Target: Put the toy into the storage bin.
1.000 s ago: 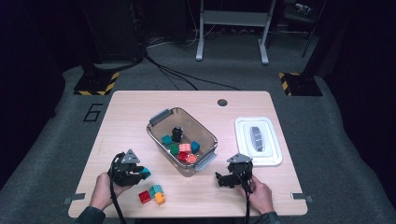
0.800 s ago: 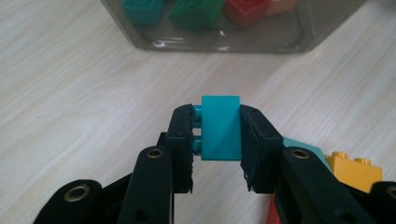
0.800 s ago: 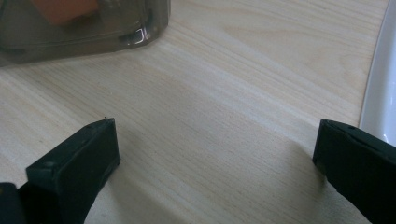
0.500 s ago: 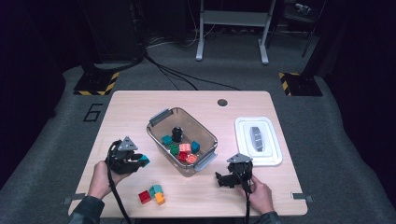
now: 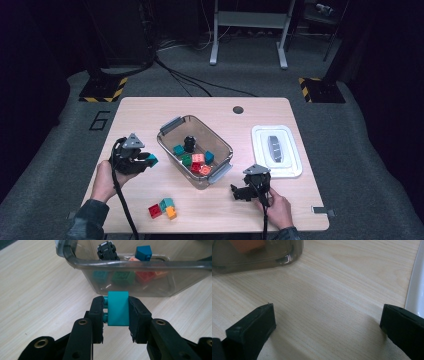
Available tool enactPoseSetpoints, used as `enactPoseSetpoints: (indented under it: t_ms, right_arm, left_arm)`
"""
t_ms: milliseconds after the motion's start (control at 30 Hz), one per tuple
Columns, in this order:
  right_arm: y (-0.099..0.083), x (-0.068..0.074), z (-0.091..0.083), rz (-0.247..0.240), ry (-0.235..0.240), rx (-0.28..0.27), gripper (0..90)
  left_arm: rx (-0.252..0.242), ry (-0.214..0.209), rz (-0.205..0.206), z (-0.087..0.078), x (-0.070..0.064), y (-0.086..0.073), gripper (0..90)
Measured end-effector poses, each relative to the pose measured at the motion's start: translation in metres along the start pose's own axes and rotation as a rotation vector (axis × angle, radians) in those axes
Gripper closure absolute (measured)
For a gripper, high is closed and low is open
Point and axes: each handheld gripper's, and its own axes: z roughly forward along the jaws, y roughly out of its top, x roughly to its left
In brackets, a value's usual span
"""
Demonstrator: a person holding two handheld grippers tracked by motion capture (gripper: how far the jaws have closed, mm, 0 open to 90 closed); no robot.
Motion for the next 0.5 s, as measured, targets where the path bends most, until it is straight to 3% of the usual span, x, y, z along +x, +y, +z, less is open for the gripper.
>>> enactPoseSetpoints:
  t_ms: [500]
  right_arm:
    - [0.001,0.000,0.000,0.006,0.006,0.001,0.0]
  left_arm:
    - [-0.029,0.047,0.027,-0.015,0.006,0.033,67.4]
